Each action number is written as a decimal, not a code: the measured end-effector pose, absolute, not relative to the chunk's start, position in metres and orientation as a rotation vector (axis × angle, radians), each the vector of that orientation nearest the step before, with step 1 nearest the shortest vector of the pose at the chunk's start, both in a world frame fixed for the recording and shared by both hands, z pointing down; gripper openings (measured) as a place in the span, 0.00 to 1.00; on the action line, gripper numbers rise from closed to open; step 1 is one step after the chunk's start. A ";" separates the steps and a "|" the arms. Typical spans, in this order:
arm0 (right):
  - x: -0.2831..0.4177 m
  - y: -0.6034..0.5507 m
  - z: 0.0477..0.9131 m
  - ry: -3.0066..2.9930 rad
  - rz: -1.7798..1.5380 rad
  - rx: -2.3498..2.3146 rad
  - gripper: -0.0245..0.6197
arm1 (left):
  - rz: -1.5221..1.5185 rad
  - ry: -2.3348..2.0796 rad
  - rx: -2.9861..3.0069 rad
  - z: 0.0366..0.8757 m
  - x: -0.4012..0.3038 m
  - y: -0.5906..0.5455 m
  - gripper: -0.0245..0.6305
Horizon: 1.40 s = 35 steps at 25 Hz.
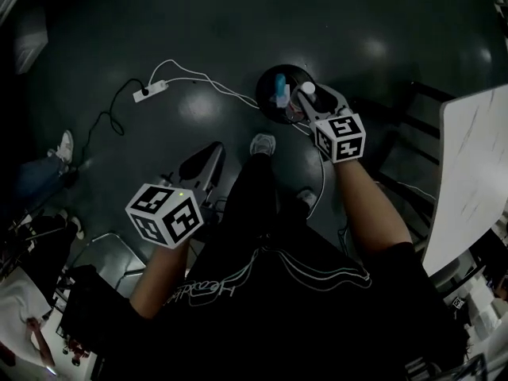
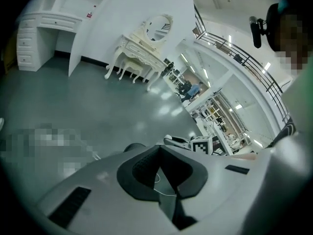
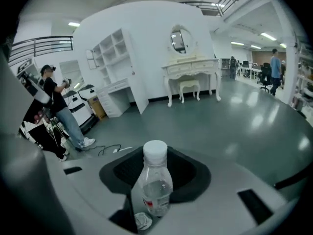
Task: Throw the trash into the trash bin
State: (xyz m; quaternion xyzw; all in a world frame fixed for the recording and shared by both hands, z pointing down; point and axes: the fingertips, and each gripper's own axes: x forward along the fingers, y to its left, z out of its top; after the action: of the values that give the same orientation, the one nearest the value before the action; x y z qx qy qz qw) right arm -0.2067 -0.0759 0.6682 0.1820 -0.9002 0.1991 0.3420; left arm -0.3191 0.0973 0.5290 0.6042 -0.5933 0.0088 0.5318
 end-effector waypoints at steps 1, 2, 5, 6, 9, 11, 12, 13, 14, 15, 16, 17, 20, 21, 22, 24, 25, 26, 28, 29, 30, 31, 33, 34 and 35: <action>-0.207 -0.076 0.685 -2.309 0.529 0.476 0.30 | 0.033 -1.415 1.429 0.537 -0.322 0.099 0.04; -0.206 -0.076 0.701 -2.277 0.538 0.480 0.30 | 0.050 -1.417 1.422 0.544 -0.326 0.101 0.04; -0.205 -0.075 0.740 -2.196 0.531 0.479 0.30 | 0.115 -1.410 1.442 0.561 -0.327 0.101 0.04; -0.205 -0.075 0.749 -2.179 0.530 0.480 0.30 | 0.124 -1.401 1.453 0.565 -0.325 0.100 0.04; -0.204 -0.076 0.769 -2.140 0.566 0.480 0.30 | 0.118 -1.369 1.465 0.573 -0.318 0.093 0.04; -0.204 -0.071 0.782 -2.093 0.591 0.452 0.30 | 0.119 -1.352 1.464 0.578 -0.315 0.087 0.04; -0.203 -0.068 0.789 -2.064 0.591 0.438 0.30 | 0.124 -1.348 1.463 0.580 -0.315 0.085 0.04; -0.201 -0.066 0.794 -2.040 0.589 0.427 0.30 | 0.133 -1.346 1.462 0.581 -0.316 0.084 0.04; -0.199 -0.064 0.798 -2.023 0.592 0.419 0.32 | 0.140 -1.346 1.461 0.582 -0.316 0.082 0.04; -0.196 -0.063 0.800 -2.013 0.600 0.417 0.34 | 0.145 -1.346 1.461 0.582 -0.317 0.081 0.04; -0.192 -0.063 0.801 -2.008 0.607 0.421 0.35 | 0.146 -1.347 1.463 0.582 -0.318 0.079 0.04; -0.188 -0.064 0.802 -2.003 0.613 0.431 0.35 | 0.144 -1.347 1.463 0.582 -0.319 0.078 0.04; -0.170 -0.068 0.807 -1.969 0.636 0.463 0.35 | 0.141 -1.350 1.462 0.582 -0.322 0.075 0.04; -0.163 -0.069 0.809 -1.957 0.648 0.475 0.35 | 0.140 -1.351 1.462 0.582 -0.322 0.074 0.04; -0.158 -0.071 0.810 -1.950 0.658 0.489 0.35 | 0.139 -1.351 1.464 0.582 -0.320 0.073 0.04; -0.149 -0.075 0.809 -1.947 0.673 0.511 0.35 | 0.137 -1.353 1.471 0.579 -0.315 0.070 0.04; -0.146 -0.077 0.807 -1.950 0.677 0.518 0.35 | 0.135 -1.354 1.476 0.577 -0.312 0.068 0.04; -0.145 -0.079 0.804 -1.956 0.679 0.523 0.35 | 0.132 -1.354 1.483 0.574 -0.309 0.066 0.04; -0.145 -0.079 0.795 -1.972 0.677 0.514 0.35 | 0.127 -1.353 1.496 0.569 -0.303 0.064 0.04; -0.147 -0.077 0.788 -1.985 0.675 0.500 0.35 | 0.124 -1.353 1.503 0.566 -0.300 0.064 0.04; -0.148 -0.075 0.779 -2.002 0.672 0.484 0.35 | 0.121 -1.352 1.511 0.563 -0.296 0.064 0.04; -0.148 -0.074 0.768 -2.026 0.669 0.474 0.34 | 0.117 -1.351 1.519 0.559 -0.291 0.064 0.04; -0.148 -0.071 0.740 -2.090 0.683 0.471 0.29 | 0.112 -1.353 1.534 0.550 -0.280 0.065 0.04; -0.147 -0.069 0.723 -2.129 0.694 0.475 0.27 | 0.108 -1.359 1.542 0.544 -0.276 0.064 0.04; -0.144 -0.069 0.705 -2.172 0.703 0.480 0.25 | 0.101 -1.371 1.552 0.537 -0.273 0.062 0.04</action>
State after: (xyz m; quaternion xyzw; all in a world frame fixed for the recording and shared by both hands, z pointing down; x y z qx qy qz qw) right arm -0.1443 -0.0688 0.7052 0.1890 -0.8559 0.2771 0.3935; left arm -0.2730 0.0619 0.5367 0.6444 -0.5692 0.0417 0.5089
